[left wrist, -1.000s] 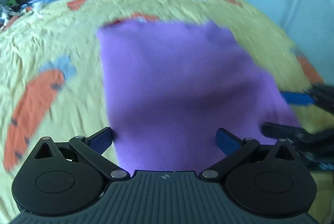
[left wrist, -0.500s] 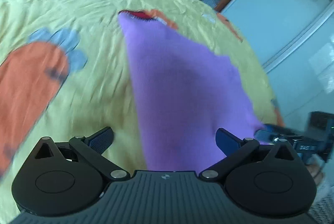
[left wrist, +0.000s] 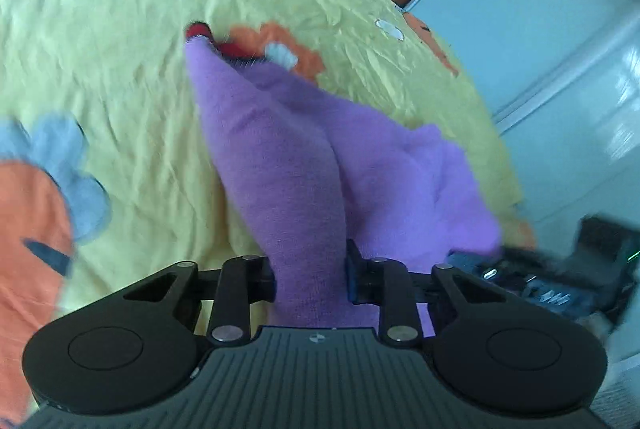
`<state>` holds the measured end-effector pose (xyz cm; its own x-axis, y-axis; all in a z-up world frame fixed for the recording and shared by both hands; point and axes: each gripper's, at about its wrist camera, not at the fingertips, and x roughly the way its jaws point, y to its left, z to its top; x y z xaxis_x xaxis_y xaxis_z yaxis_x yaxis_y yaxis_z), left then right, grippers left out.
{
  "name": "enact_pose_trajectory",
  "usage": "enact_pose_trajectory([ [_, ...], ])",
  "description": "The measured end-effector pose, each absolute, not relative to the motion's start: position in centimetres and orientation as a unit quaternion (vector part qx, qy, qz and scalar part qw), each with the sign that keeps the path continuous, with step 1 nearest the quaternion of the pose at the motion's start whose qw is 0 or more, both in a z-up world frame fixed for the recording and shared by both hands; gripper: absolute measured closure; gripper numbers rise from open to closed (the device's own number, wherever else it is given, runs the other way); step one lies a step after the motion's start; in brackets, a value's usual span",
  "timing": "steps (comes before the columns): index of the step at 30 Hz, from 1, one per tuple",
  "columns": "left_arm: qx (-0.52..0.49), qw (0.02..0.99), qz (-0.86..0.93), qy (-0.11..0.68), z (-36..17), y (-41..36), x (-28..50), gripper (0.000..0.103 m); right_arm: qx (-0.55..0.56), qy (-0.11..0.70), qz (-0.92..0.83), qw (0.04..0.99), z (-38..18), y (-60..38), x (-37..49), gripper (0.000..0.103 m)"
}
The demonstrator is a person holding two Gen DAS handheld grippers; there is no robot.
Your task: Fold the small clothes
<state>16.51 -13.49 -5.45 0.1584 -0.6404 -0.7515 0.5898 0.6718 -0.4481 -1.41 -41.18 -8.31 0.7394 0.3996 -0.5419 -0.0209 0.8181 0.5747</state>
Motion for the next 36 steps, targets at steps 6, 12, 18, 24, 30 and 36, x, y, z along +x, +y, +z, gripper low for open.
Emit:
enact_pose_trajectory([
  [6, 0.020, 0.793, -0.373, 0.482, -2.6, -10.7, 16.4, 0.075, 0.296, 0.314, 0.153, 0.889, -6.6, -38.3, -0.1, 0.083],
  [12, 0.007, 0.807, -0.331, 0.490, -2.1, -5.3, 18.7, 0.069, 0.255, 0.323, 0.144, 0.900, -6.0, -33.8, 2.4, 0.081],
  [18, -0.060, 0.810, -0.300, 0.500, -2.9, -0.1, 16.7, 0.014, 0.118, 0.326, 0.075, 0.935, -5.9, -31.1, 0.5, 0.025],
  [24, -0.064, 0.840, -0.272, 0.464, -3.6, 1.3, 7.6, 0.005, 0.005, 0.250, 0.090, 0.964, -4.4, -27.8, -6.7, 0.074],
  [30, 0.013, 0.871, -0.222, 0.439, -6.0, -0.3, 2.4, 0.000, -0.036, 0.308, 0.046, 0.949, -7.3, -28.8, -6.0, 0.083],
  [36, 0.010, 0.875, -0.196, 0.443, -5.8, -0.4, 0.8, 0.000, -0.028, 0.263, 0.084, 0.961, -4.5, -27.2, -9.5, 0.084],
])
